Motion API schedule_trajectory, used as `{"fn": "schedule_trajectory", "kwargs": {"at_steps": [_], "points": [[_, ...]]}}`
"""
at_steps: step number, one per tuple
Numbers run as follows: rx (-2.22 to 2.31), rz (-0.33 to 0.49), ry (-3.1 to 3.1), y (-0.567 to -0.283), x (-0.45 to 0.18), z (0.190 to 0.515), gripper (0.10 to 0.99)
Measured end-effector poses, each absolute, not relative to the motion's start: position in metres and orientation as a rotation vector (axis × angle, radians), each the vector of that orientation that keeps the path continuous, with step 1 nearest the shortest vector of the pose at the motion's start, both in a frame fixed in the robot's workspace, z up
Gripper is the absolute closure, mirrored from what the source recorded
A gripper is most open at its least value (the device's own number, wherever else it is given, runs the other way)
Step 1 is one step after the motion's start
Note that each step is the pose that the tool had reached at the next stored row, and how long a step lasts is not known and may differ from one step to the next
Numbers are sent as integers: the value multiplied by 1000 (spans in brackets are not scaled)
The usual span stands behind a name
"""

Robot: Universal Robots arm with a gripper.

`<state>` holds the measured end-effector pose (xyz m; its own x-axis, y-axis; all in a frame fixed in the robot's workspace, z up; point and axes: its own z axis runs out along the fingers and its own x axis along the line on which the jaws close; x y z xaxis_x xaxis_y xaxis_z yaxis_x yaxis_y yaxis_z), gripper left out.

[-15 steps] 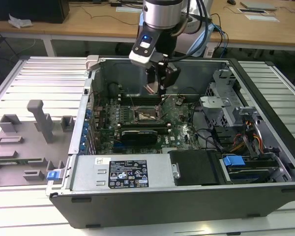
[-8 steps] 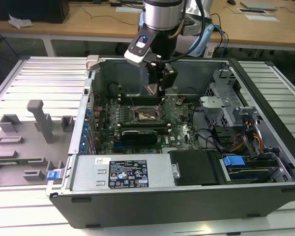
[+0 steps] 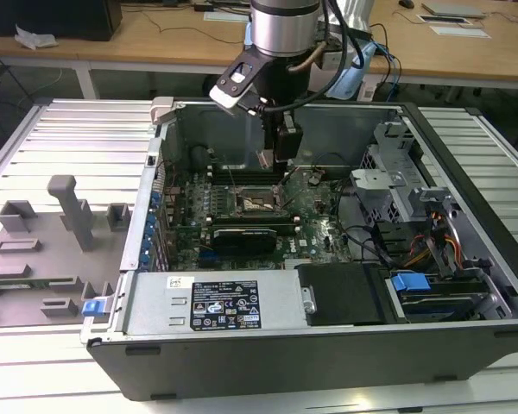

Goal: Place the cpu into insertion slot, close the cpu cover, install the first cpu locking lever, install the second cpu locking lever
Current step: 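Place the cpu into insertion slot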

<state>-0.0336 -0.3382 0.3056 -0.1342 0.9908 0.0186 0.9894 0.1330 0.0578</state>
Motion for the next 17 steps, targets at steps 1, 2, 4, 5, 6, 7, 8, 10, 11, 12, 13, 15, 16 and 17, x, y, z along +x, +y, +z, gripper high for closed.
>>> {"fn": "schedule_trajectory", "kwargs": {"at_steps": [1,2,4,5,6,7,8,10,11,12,13,15,16,17], "points": [[2081,86,2318,-338,-34,305,545],[2095,86,2305,-338,-34,304,545],[2090,99,2296,-338,-35,302,545],[2084,111,2290,-338,-37,302,545],[2080,118,2285,-338,-39,302,545],[2077,126,2281,-338,-42,301,545],[2074,130,2279,-338,-46,298,545],[2074,130,2279,-338,-48,294,545],[2074,130,2279,-338,-49,290,545],[2076,129,2276,-338,-50,288,545],[2081,129,2271,-338,-50,284,545],[2085,129,2267,-337,-51,279,545],[2089,129,2264,-337,-52,276,545],[2091,128,2261,-337,-52,274,545]]}}
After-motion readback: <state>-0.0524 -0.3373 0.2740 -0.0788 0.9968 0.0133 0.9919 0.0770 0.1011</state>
